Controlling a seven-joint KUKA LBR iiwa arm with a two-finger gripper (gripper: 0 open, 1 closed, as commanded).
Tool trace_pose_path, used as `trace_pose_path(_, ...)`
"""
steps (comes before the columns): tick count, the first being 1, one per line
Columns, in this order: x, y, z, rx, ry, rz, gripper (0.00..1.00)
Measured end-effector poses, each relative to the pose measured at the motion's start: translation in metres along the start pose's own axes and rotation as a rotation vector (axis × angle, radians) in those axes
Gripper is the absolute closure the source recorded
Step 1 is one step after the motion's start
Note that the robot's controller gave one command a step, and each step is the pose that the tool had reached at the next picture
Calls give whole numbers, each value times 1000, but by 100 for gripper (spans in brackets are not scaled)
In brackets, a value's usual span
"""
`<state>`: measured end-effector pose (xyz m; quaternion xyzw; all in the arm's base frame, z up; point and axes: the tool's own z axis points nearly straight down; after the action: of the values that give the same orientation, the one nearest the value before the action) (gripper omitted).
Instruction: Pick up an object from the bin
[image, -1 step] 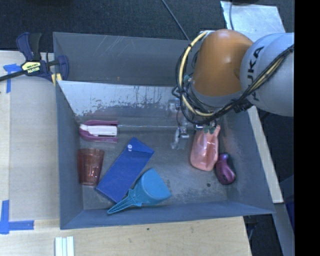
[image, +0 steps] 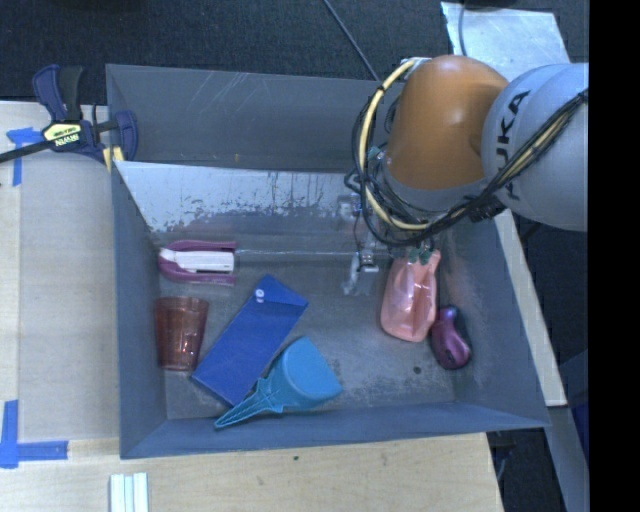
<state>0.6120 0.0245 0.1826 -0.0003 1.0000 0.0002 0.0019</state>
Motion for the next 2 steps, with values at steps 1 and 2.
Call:
trace_pose_path(1,10,70,109,-2,-2,178,0)
trace_pose_path(2,35,78,65,-2,-10,238,0)
